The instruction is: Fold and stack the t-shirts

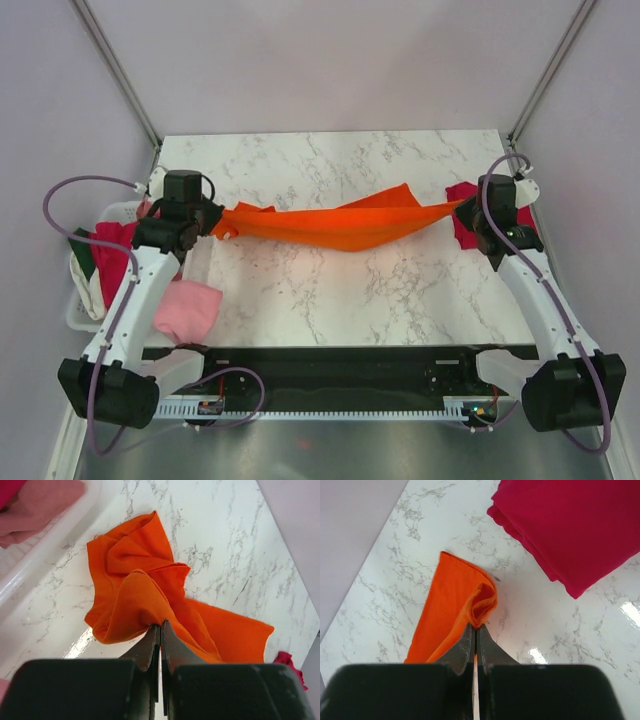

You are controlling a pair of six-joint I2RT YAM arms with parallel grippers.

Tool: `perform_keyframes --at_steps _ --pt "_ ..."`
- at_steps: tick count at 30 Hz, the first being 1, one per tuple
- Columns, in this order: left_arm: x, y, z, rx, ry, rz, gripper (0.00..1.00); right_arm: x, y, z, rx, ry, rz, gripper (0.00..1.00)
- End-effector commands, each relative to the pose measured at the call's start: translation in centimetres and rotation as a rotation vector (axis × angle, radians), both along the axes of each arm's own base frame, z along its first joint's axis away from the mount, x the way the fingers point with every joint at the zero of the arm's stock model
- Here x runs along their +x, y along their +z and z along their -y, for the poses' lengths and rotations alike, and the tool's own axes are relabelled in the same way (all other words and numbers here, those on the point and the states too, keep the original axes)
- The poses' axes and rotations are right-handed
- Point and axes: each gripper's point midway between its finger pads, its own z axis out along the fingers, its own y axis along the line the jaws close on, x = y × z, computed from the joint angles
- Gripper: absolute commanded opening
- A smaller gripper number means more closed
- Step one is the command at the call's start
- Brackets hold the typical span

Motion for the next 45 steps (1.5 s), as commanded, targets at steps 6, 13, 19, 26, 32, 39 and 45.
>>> perform_keyframes --at_steps 6,13,19,26,32,39,45 --pt "-4.7 17.7 -0.1 0.023 -0.112 0.348 0.02 -5.0 17.6 0.9 -0.038 0.01 0.366 0.0" --pt "-7.9 25.5 1.2 -0.033 -0.198 0.529 0.02 -10.6 26.0 2.6 -0.055 -0.056 0.611 0.0" --pt "-3.2 23.6 2.0 -0.038 -0.198 0.43 0.02 -7.3 24.6 2.8 -0.082 -0.078 0.548 0.0" --pt "4.0 24.0 2.8 -0.01 -0.205 0.397 0.02 0.7 22.1 1.4 -0.089 -0.019 0.42 0.0" --pt "10.7 27.2 1.9 -0.049 -0.206 0.461 0.02 6.8 26.7 0.6 -0.034 0.029 0.491 0.0" --pt "16.4 28.0 -1.4 -0.105 -0.198 0.54 0.02 13.7 25.9 1.3 0.036 0.085 0.474 0.0" --pt "21.4 19.5 -0.3 -0.12 -0.288 0.457 0.02 18.0 17.1 -0.8 0.152 0.213 0.357 0.0"
